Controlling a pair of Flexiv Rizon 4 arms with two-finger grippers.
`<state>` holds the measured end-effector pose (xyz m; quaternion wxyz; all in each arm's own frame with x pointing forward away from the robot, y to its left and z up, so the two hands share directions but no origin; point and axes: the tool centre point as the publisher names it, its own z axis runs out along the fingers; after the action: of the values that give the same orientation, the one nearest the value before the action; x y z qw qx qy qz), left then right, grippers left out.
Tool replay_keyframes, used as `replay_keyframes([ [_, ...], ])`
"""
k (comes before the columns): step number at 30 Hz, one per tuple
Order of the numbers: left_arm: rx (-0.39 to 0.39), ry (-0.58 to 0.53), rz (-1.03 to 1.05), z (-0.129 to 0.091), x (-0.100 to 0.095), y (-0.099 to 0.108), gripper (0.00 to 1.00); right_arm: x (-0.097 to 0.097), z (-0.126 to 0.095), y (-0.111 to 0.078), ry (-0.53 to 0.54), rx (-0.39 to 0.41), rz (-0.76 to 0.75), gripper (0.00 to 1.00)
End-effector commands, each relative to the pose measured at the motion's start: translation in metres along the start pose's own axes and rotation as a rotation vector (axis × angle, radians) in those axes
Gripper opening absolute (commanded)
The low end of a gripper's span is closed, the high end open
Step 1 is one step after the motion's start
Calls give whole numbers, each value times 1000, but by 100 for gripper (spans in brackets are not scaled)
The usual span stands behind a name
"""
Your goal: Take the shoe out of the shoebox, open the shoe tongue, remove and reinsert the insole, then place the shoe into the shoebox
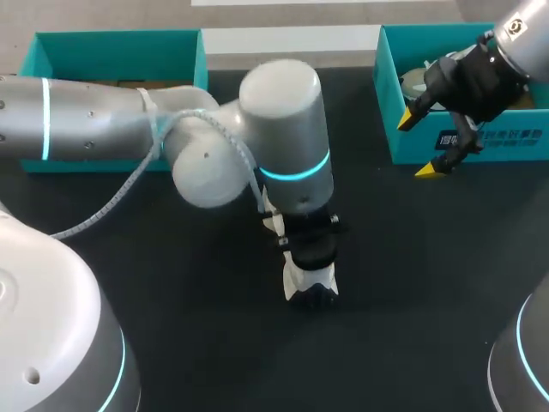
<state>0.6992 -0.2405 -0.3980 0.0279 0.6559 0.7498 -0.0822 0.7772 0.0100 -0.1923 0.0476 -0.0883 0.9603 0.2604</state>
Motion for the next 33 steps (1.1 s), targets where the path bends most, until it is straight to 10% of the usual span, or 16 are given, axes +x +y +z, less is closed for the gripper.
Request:
replay_keyframes([
  [1,-21,28,-5,24,-3,0,0,0,1,0,0,3,1,100],
  [33,-346,-34,-36,-56,8,66,0,0,1,0,0,3,1,100],
])
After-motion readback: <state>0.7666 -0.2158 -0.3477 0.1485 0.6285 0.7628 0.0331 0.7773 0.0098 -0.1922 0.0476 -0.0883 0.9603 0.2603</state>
